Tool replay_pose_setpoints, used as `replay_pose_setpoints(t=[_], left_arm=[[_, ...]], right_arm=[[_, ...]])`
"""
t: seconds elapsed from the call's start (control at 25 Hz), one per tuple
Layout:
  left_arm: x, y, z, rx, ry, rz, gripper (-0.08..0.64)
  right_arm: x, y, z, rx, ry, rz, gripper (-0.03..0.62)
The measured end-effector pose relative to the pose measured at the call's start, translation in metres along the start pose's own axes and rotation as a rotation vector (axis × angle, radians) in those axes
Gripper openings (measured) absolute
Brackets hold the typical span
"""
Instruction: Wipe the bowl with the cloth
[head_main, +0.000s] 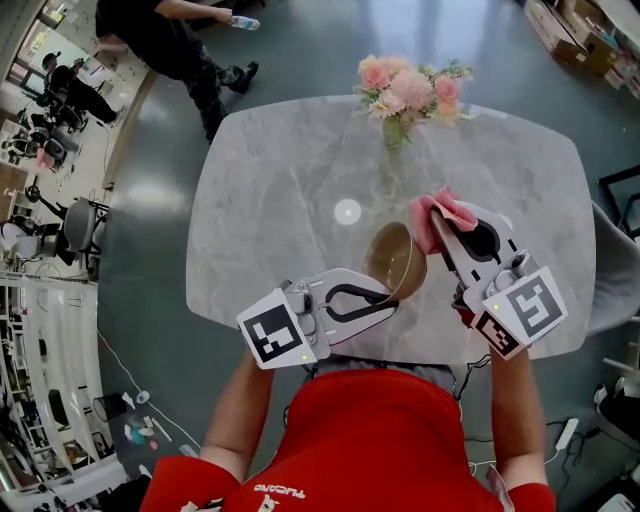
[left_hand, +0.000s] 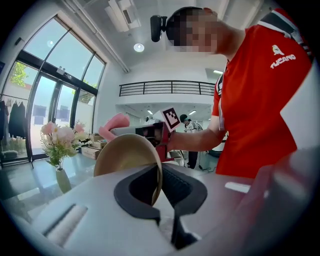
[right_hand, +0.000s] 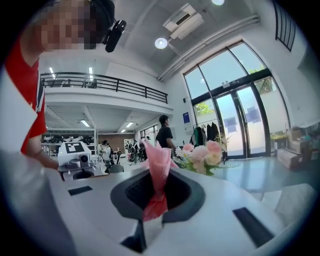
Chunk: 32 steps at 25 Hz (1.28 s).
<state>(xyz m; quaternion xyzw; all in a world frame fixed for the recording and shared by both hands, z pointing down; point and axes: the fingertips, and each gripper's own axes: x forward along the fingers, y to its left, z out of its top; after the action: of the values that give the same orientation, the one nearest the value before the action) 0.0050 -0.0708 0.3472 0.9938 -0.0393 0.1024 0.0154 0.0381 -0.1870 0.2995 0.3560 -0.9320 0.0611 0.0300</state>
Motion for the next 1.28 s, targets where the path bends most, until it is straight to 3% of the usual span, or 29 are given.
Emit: replay_pose_setpoints(t=[0.2, 0.48, 0.64, 0.96, 1.28], left_arm=[[0.01, 0.028, -0.023, 0.026, 0.116, 0.088, 0.014], [0.024, 0.076, -0.09, 0.172, 0.474, 0.179, 0.014], [0.028, 0.096, -0.114, 0.226, 0.621, 0.186, 0.014], [0.044, 0.116, -0.159, 0.245, 0.795, 0.156, 0.014], [0.052, 0.139, -0.182, 0.277, 0.895, 0.138, 0.014]], right_arm=[[-0.008, -0.005, 0.005, -0.051, -0.025, -0.055, 0.021], [-0.025, -0.008, 0.001, -0.083, -0.025, -0.109, 0.021], [-0.031, -0.005, -0.008, -0.097, 0.003, -0.131, 0.021], [-0.029, -0.012, -0.047, -0.156, 0.087, -0.164, 0.021], [-0.025, -0.014, -0.071, -0.158, 0.135, -0.154, 0.021]])
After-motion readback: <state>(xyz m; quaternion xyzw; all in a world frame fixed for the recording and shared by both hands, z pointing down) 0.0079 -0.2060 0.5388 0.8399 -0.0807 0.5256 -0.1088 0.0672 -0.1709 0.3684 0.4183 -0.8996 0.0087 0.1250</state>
